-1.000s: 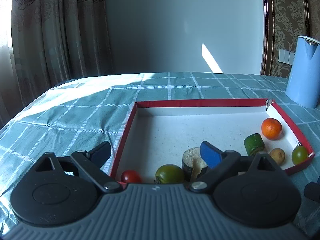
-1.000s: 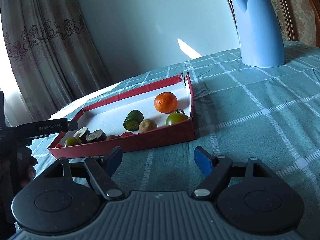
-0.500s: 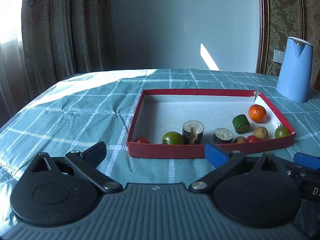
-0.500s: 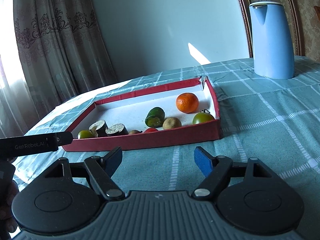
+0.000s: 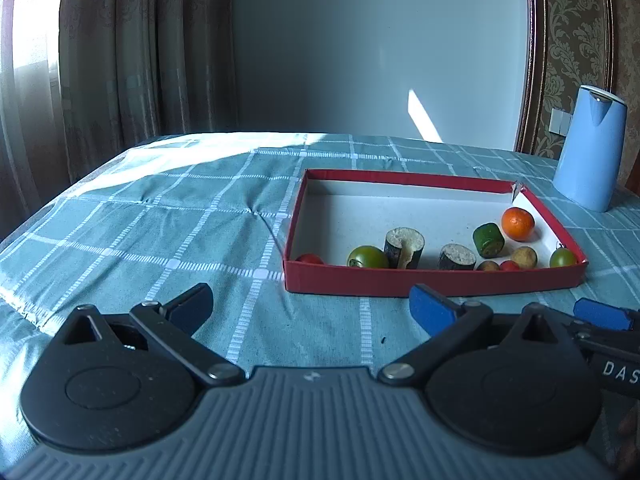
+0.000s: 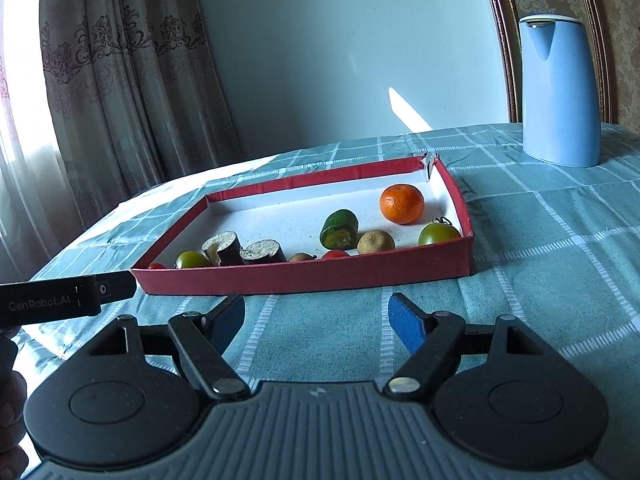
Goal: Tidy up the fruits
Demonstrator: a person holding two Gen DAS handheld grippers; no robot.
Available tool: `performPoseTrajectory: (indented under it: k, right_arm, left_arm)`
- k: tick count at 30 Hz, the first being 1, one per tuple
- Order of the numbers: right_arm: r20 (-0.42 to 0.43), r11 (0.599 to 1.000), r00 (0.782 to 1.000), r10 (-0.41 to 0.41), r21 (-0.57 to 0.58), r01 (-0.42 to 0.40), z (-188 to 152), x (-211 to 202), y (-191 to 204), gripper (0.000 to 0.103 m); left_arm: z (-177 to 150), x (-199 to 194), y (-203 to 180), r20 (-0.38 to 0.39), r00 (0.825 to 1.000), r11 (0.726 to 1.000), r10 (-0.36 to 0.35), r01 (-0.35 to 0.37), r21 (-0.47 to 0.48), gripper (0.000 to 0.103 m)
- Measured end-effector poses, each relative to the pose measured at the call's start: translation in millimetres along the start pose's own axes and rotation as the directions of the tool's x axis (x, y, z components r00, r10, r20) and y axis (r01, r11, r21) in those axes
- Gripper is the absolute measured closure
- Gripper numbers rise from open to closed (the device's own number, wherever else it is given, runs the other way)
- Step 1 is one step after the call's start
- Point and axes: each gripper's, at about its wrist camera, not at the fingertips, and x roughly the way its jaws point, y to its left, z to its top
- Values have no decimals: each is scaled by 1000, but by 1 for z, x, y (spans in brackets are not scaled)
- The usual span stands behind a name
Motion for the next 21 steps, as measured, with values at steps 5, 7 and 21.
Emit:
performPoseTrajectory:
  k: [5, 7, 21]
  right_arm:
    - [-2, 1000, 1000, 3, -14, -4, -1, -1, 6, 24]
    - [-3, 1000, 1000, 3, -16, -3, -2, -1, 8, 24]
    - [1, 1000, 1000, 3, -26, -3, -4, -3, 13, 24]
  left_arm:
    - [-3, 1, 3, -9, 1000, 1000, 10, -10, -11, 0]
    - [-4, 0, 4, -5, 1000, 1000, 21, -21, -12, 0]
    - [-12, -2, 3, 22, 997, 997, 72, -72, 10, 0]
